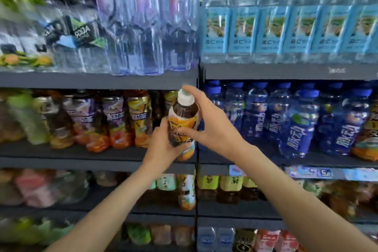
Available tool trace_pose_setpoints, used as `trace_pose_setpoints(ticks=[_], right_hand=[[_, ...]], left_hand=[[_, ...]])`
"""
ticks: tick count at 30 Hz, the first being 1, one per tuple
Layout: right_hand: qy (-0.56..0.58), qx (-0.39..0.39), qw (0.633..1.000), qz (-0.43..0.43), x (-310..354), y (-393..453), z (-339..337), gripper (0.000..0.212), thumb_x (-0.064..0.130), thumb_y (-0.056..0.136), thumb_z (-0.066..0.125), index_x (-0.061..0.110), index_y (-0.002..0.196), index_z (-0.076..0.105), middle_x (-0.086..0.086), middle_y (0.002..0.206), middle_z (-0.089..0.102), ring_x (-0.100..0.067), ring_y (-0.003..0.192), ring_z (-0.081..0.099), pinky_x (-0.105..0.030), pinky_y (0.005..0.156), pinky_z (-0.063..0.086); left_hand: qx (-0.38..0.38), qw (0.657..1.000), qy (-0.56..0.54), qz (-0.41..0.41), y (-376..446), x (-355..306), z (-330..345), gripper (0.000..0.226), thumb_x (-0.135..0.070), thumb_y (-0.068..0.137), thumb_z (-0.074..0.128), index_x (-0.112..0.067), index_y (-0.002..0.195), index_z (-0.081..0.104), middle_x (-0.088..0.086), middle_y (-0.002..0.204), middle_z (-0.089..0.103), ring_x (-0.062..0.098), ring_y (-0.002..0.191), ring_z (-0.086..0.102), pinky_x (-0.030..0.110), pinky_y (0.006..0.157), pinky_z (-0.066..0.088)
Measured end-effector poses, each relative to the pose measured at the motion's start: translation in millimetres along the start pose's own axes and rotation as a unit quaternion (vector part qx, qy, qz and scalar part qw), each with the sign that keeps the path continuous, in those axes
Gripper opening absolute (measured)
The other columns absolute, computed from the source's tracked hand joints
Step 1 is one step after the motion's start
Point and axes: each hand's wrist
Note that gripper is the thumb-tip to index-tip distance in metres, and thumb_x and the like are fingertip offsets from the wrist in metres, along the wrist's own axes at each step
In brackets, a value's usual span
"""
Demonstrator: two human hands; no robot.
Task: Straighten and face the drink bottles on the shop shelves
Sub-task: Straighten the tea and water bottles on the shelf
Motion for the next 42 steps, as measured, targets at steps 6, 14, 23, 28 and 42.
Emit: trace_pose_setpoints(ticks=[6, 14, 23, 28, 42], right_hand=[[-0.075, -0.003, 0.997, 0.035, -8.4, 19.8, 42.7, 0.081, 0.024, 0.087, 0.065, 0.032, 0.148, 0.012, 0.002, 0.146, 0.034, -0.019, 0.13, 0.038, -0.034, 0.098, 0.042], [-0.186, -0.078, 0.967, 0.154, -31.0, 19.6, 63.1, 0.06, 0.008, 0.09, 0.051, 0.017, 0.144, 0.027, -0.01, 0.144, 0.035, -0.031, 0.118, 0.049, -0.033, 0.075, 0.044], [-0.13, 0.092, 0.951, 0.264, -52.2, 24.1, 98.7, 0.067, -0.002, 0.088, 0.046, 0.022, 0.147, 0.025, -0.015, 0.139, 0.031, -0.038, 0.108, 0.051, -0.038, 0.089, 0.043], [-0.153, 0.108, 0.931, 0.313, -56.1, 41.3, 124.1, 0.075, 0.002, 0.088, 0.044, 0.026, 0.151, 0.01, -0.031, 0.149, 0.008, -0.047, 0.127, 0.033, -0.041, 0.098, 0.038], [-0.062, 0.089, 0.917, 0.385, -67.0, 63.9, 128.0, 0.055, 0.013, 0.087, 0.056, 0.012, 0.139, 0.037, -0.019, 0.133, 0.044, -0.032, 0.134, 0.027, -0.028, 0.097, 0.036]], left_hand=[[0.019, 0.998, 0.067, -0.002, 27.7, 41.8, -15.9, 0.07, -0.021, 0.07, 0.08, -0.026, 0.128, 0.041, 0.003, 0.122, 0.056, 0.018, 0.117, 0.049, 0.03, 0.089, 0.042], [0.034, 0.995, 0.071, -0.055, 72.7, 43.1, 19.2, 0.055, -0.029, 0.074, 0.075, -0.016, 0.121, 0.05, 0.006, 0.118, 0.063, 0.025, 0.113, 0.056, 0.029, 0.086, 0.043], [0.066, 0.993, 0.075, -0.066, 89.3, 48.6, 24.1, 0.054, -0.029, 0.079, 0.071, -0.009, 0.122, 0.046, 0.013, 0.119, 0.06, 0.032, 0.11, 0.056, 0.033, 0.084, 0.044], [0.071, 0.995, 0.057, -0.027, 59.8, 80.2, 4.4, 0.06, -0.016, 0.083, 0.067, -0.012, 0.136, 0.039, 0.007, 0.127, 0.056, 0.021, 0.115, 0.055, 0.033, 0.094, 0.047], [0.037, 0.991, 0.127, 0.0, 45.8, 84.2, -29.6, 0.049, -0.008, 0.089, 0.054, -0.011, 0.135, 0.039, 0.007, 0.134, 0.045, 0.021, 0.119, 0.049, 0.036, 0.095, 0.044]])
Point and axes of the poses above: each hand's wrist, its own y-axis towards the middle knuckle, its own z-axis out of the palm, x = y × z
